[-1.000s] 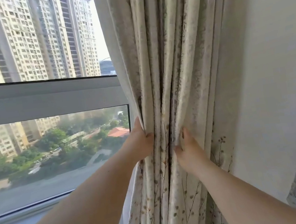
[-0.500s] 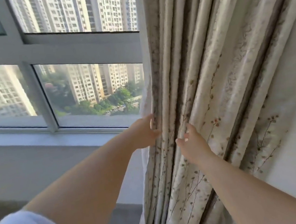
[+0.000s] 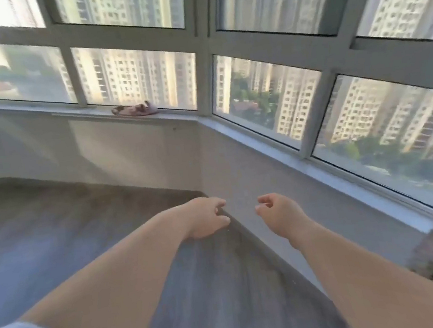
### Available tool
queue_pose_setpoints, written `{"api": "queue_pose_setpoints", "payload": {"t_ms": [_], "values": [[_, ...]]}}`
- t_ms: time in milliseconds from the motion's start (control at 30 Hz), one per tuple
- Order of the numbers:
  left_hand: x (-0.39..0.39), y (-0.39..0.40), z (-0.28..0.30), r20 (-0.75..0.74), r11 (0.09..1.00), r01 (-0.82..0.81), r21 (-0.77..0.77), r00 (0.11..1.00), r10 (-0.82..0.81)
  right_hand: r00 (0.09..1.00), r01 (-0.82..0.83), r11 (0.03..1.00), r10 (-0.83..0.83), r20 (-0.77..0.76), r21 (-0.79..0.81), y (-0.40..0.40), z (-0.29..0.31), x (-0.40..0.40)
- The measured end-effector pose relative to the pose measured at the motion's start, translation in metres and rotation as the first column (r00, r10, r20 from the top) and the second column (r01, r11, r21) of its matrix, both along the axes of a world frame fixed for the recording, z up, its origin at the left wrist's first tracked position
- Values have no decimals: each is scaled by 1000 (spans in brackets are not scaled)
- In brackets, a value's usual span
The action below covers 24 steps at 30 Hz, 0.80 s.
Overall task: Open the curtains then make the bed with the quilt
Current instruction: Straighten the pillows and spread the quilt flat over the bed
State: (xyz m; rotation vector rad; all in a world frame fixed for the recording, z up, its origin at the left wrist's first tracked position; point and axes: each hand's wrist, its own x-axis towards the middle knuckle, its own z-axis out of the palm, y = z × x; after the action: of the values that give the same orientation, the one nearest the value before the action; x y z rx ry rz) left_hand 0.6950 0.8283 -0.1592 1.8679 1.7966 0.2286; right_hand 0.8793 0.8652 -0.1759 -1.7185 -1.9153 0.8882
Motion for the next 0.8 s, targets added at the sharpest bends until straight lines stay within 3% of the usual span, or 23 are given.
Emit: {"api": "queue_pose_setpoints", "payload": {"t_ms": [100,233,533,800], "values": [[-126,-63,0,-3,959,-282,-14,959,282,962,-274,962,274,-2,1,-23,-6,-137],[-256,-150,-9,21,813,-582,-25,813,582,833,-553,833,553,-2,-13,-72,-5,-290],[-374,-285,-53,38,542,-823,-173,544,838,571,-814,570,821,26,-112,-148,-42,-469],[-451,-322,-69,14,311,-923,-228,316,949,459,-875,429,882,-105,-224,-164,-79,-588]]}}
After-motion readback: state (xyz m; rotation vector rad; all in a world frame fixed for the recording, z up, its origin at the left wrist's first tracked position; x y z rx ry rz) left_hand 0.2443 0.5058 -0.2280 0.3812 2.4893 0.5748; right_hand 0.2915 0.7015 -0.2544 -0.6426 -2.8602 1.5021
